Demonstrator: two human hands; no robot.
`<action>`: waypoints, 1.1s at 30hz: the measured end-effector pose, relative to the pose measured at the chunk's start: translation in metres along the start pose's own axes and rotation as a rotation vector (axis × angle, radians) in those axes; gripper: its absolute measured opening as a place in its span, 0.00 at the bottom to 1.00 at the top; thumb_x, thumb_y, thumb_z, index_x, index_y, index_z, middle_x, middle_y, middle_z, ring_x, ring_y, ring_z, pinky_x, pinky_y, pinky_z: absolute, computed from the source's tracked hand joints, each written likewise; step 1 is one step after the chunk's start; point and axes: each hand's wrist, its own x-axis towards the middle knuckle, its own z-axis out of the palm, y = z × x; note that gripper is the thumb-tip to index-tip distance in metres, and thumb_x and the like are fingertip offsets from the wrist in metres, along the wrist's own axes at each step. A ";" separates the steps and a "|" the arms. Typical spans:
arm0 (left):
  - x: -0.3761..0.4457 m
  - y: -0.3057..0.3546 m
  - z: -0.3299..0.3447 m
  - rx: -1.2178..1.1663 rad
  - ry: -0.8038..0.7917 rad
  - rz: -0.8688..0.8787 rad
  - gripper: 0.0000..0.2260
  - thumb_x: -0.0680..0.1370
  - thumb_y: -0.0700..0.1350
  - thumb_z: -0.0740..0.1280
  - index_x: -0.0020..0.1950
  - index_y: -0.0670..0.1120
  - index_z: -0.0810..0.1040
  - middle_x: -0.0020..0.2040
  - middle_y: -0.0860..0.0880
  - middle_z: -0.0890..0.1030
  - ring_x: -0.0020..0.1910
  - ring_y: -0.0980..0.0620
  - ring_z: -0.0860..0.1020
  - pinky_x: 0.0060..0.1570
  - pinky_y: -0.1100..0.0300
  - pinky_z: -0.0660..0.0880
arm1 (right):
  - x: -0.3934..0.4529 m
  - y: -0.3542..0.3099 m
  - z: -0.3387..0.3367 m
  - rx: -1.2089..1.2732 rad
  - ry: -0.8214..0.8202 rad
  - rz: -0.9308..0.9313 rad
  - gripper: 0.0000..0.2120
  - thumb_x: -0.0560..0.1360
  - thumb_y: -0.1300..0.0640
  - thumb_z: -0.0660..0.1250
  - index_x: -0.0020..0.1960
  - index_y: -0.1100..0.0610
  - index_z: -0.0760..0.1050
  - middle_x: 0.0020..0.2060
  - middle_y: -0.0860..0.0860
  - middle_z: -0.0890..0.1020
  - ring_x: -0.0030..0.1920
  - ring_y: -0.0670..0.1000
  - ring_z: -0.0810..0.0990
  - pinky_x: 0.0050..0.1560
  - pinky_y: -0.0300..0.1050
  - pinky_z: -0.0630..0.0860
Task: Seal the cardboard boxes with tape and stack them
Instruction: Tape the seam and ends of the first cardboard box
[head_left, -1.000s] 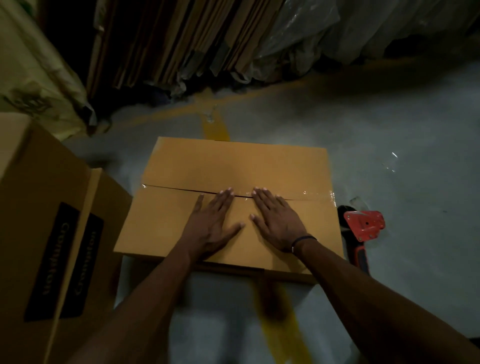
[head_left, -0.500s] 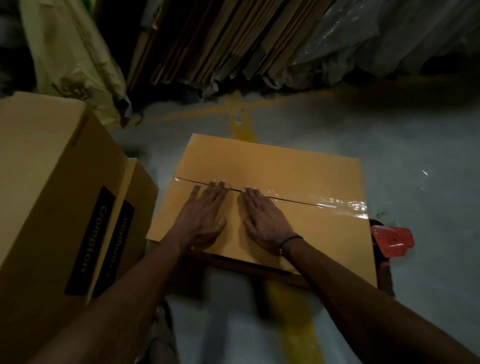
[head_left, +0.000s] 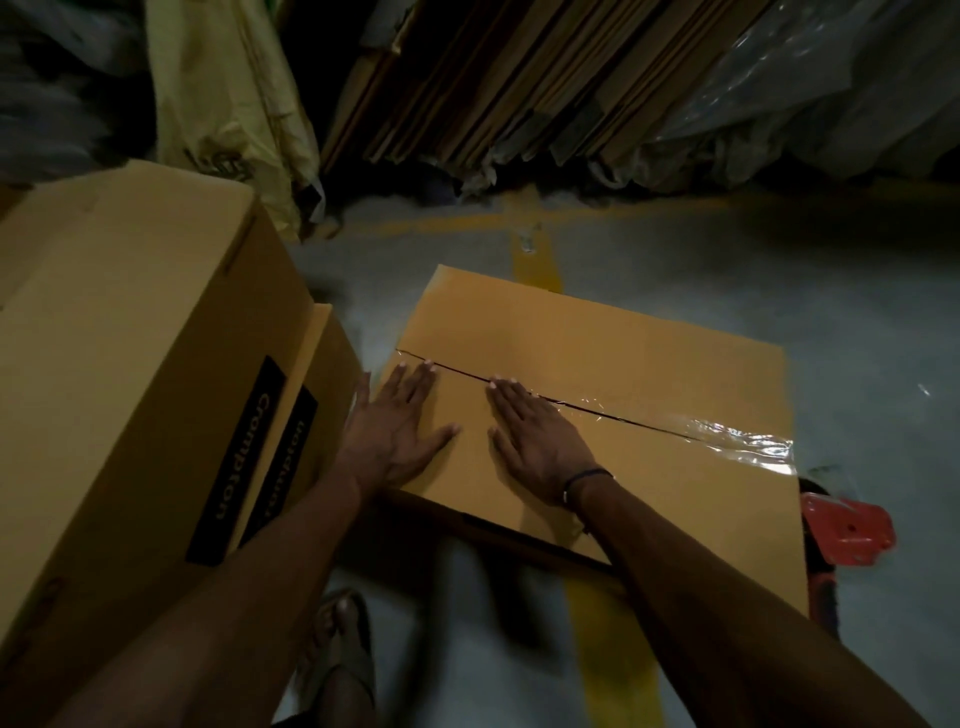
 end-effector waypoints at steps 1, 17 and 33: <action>-0.002 0.012 0.001 -0.047 0.017 -0.068 0.40 0.79 0.72 0.39 0.85 0.49 0.39 0.85 0.52 0.41 0.84 0.48 0.42 0.79 0.38 0.37 | 0.001 -0.001 -0.004 0.003 -0.005 -0.001 0.31 0.85 0.42 0.45 0.84 0.54 0.45 0.83 0.49 0.48 0.82 0.48 0.46 0.81 0.46 0.49; -0.128 0.287 0.012 -0.664 0.041 -0.681 0.38 0.80 0.65 0.61 0.84 0.51 0.50 0.62 0.41 0.68 0.57 0.39 0.72 0.54 0.45 0.71 | -0.150 0.158 -0.082 -0.042 0.002 0.133 0.20 0.85 0.48 0.53 0.76 0.46 0.63 0.74 0.49 0.70 0.68 0.53 0.73 0.67 0.55 0.74; -0.110 0.357 0.019 -0.691 0.061 -0.730 0.51 0.78 0.68 0.63 0.83 0.44 0.35 0.65 0.42 0.64 0.54 0.41 0.75 0.57 0.45 0.71 | -0.031 0.234 -0.105 -0.049 0.018 0.448 0.23 0.82 0.43 0.56 0.75 0.47 0.61 0.75 0.54 0.65 0.75 0.59 0.63 0.68 0.65 0.64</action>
